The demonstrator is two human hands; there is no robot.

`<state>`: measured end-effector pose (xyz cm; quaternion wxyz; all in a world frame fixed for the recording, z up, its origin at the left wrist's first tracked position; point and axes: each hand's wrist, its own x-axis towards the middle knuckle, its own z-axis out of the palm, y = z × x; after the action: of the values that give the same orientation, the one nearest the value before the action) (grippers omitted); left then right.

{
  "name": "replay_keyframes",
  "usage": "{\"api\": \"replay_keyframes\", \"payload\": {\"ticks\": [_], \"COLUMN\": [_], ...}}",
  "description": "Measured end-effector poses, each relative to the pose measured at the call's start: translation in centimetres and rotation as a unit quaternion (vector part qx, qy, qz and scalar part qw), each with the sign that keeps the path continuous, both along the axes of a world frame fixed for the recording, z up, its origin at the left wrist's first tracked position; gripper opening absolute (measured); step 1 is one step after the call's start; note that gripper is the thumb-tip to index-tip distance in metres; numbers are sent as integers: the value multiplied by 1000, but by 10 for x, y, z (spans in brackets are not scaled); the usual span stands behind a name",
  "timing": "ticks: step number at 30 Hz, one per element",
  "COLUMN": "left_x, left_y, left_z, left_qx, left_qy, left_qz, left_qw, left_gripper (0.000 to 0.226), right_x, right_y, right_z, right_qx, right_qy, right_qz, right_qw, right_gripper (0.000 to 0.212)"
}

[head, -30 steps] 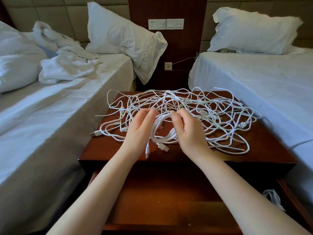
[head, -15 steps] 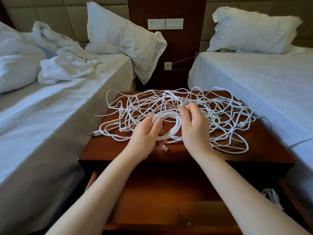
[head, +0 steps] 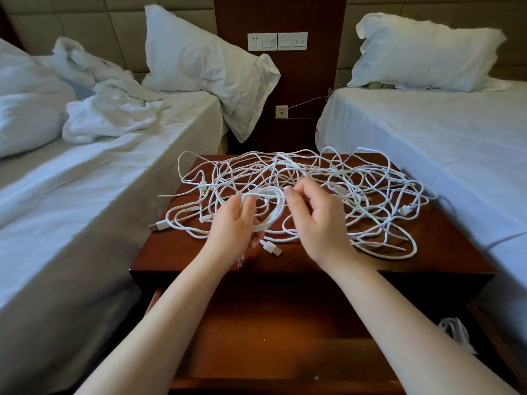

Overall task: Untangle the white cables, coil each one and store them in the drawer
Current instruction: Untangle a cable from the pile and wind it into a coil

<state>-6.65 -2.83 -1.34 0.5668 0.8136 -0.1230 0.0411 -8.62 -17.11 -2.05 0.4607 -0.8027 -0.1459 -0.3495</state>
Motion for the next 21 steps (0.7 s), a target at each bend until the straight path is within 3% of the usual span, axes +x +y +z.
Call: {"api": "replay_keyframes", "payload": {"ticks": [6, 11, 17, 21], "left_x": [6, 6, 5, 4], "left_y": [8, 8, 8, 5], "left_z": [0, 1, -1, -2], "left_qx": [-55, -52, -138, -179], "left_qy": [-6, 0, 42, 20], "left_qz": [43, -22, -105, -67], "left_qw": [998, 998, 984, 981], "left_gripper": [30, 30, 26, 34], "right_x": [0, 2, 6, 3], "right_y": [8, 3, -2, -2], "right_z": [-9, -9, -6, -3], "right_qx": [-70, -46, -21, -6], "right_qy": [86, 90, 101, 107], "right_qz": [18, -30, -37, -5], "right_qw": [994, 994, 994, 994], "right_gripper": [34, 28, 30, 34]}}
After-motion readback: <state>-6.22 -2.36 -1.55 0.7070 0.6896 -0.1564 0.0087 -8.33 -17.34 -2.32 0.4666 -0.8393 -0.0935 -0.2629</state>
